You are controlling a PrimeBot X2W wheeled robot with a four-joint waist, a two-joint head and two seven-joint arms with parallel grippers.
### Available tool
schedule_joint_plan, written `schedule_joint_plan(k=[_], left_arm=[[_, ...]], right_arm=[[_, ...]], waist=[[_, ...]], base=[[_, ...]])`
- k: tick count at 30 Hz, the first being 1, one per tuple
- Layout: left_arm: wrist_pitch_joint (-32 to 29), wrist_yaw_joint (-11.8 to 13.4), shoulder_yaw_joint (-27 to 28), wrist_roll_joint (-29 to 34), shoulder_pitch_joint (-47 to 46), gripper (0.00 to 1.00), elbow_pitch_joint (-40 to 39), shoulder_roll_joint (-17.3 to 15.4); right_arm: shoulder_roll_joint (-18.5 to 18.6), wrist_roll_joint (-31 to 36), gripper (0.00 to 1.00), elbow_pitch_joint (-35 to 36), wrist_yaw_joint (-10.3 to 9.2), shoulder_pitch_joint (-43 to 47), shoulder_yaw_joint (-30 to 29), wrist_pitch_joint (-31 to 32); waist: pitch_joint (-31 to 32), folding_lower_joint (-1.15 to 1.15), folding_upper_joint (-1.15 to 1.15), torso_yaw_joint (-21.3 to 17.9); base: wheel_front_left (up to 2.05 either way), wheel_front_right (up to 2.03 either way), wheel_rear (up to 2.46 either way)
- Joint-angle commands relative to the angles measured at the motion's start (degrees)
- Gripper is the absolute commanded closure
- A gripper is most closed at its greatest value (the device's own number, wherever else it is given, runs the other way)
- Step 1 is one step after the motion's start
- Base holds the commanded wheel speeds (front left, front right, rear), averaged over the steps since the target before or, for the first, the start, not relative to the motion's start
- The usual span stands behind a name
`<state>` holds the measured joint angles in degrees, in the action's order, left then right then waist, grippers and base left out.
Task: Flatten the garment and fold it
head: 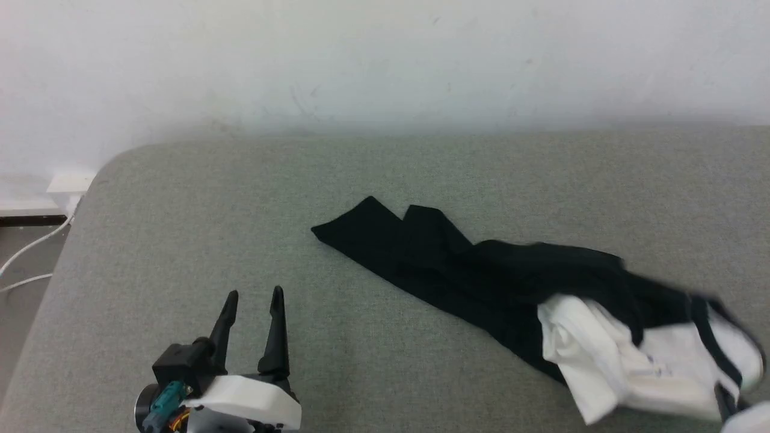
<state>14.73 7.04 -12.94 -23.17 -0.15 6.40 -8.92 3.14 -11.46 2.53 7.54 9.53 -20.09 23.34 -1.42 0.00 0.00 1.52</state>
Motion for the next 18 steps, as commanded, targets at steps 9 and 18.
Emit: schedule_joint_plan(k=[9, 18], left_arm=[[0.27, -0.19, 0.70, 0.01, 0.96, 0.00, 0.63, 0.28], [0.27, -0.47, 0.33, 0.05, -0.14, 0.00, 0.82, 0.44]], right_arm=[[-0.24, -4.97, 0.00, -5.06, -0.05, 1.67, -2.03, -7.12], [-0.04, -0.72, 0.00, -2.82, -0.05, -11.18, 12.48, -2.45]], waist=[[-0.02, 0.00, 0.00, -0.63], [-1.21, 0.00, 0.00, -0.56]], base=[[0.00, 0.00, 0.00], [0.00, 0.00, 0.00]])
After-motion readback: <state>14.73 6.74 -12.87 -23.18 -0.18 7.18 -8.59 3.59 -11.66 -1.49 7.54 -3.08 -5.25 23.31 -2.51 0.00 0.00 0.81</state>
